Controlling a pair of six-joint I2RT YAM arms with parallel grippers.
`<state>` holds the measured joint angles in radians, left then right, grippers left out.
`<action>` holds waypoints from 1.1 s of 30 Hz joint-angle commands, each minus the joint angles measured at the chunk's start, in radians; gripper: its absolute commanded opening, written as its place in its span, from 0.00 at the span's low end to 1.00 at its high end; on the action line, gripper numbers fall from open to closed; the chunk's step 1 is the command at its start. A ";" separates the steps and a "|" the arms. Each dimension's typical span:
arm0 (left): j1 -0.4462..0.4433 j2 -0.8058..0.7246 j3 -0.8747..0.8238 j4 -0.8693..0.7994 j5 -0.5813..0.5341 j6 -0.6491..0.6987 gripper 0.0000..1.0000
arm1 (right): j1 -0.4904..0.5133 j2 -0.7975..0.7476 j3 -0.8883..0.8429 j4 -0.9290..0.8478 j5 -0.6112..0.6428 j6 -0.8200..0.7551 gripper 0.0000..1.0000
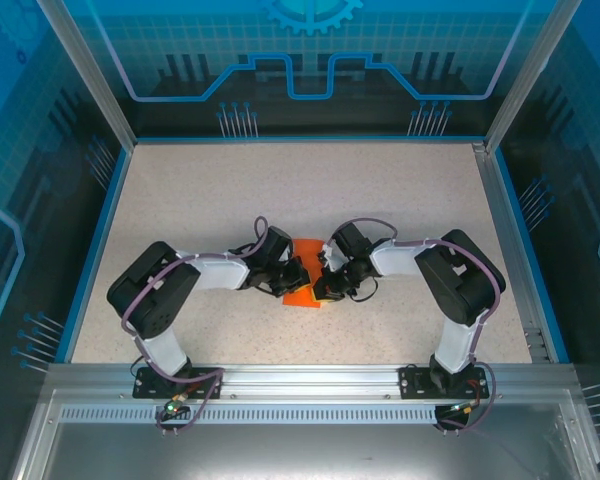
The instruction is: Fold a paper plane with a square sheet of paper (pick it up from the middle)
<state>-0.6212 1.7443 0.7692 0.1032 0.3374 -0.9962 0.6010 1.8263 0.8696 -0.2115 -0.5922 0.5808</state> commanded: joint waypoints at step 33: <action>0.082 0.027 0.066 -0.222 -0.225 0.068 0.02 | 0.014 0.044 -0.047 -0.150 0.153 -0.010 0.00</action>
<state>-0.5785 1.7458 0.8177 0.0044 0.2569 -0.9585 0.6014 1.8252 0.8703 -0.2192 -0.5846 0.5793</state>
